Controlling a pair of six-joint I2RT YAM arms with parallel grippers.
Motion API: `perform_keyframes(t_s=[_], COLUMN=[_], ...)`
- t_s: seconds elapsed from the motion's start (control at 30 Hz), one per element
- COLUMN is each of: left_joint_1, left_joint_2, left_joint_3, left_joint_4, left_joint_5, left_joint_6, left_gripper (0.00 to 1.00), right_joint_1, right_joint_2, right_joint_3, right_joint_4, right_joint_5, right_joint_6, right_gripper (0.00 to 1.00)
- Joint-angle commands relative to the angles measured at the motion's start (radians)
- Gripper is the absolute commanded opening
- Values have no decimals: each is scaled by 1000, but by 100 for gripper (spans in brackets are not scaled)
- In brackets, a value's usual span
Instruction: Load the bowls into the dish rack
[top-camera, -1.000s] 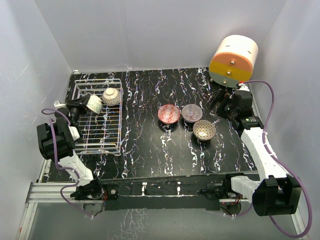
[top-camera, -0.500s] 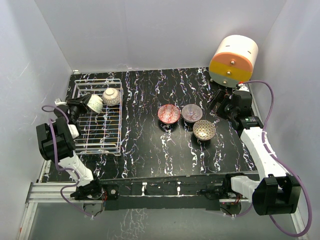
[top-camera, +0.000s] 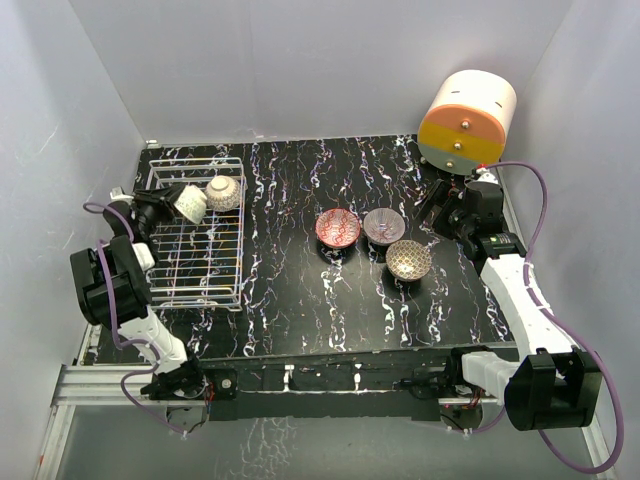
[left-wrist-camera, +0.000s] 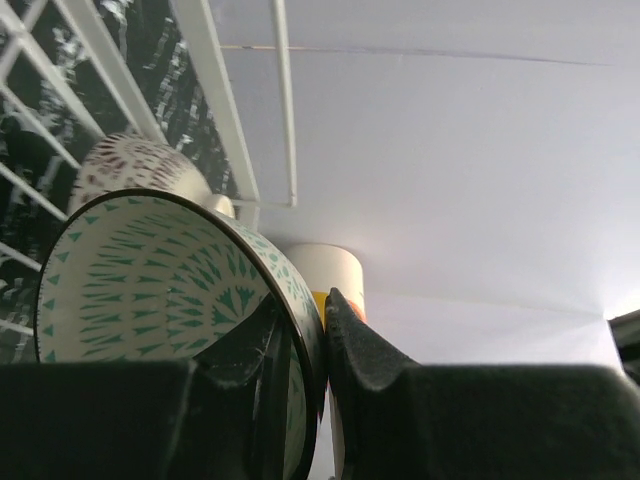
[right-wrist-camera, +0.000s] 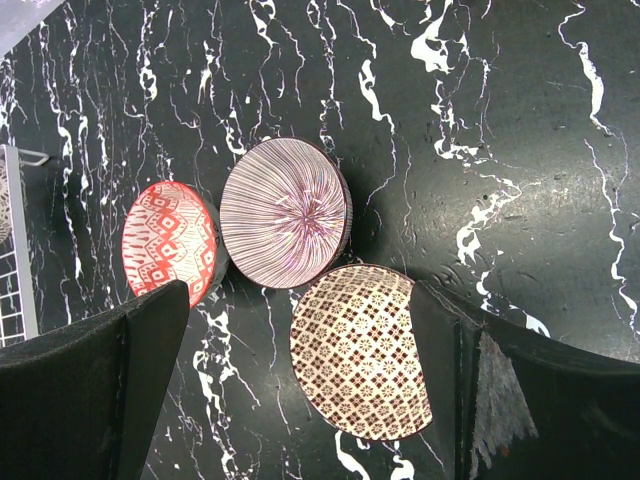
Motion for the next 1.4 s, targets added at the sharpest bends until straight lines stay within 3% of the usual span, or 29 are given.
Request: perform_keyframes(t_s=[0.0,0.17,0.37,1.0,1.3,1.37], left_joint_1=[-26,-105,-173,-175,-151,-140], left_joint_2=[-43,13,15,69,-24,-34], left_joint_3=[46,19,25,-42,-30,-31], left_joint_4=[175,307,183,-33,-367,-408], left_joint_5=[94,115,133,131,39,29], left_joint_6=[-130,-202,-112,56,281,306], left_gripper=[0,0,0,0,0,6], right_joint_1=[-5,-6,-6,-6,-6,-6], right_joint_2=[-12,-16,-25,-23,-27,-26], right_joint_3=[-1,-5,-6,-9,-12,-15], right_joint_4=[54,55,52,55,54,56], right_joint_5=[8,9,18,25,29,28], right_joint_6=[3,5,2,-6,-10,-13], right_gripper=[96,96,96,97,97,97])
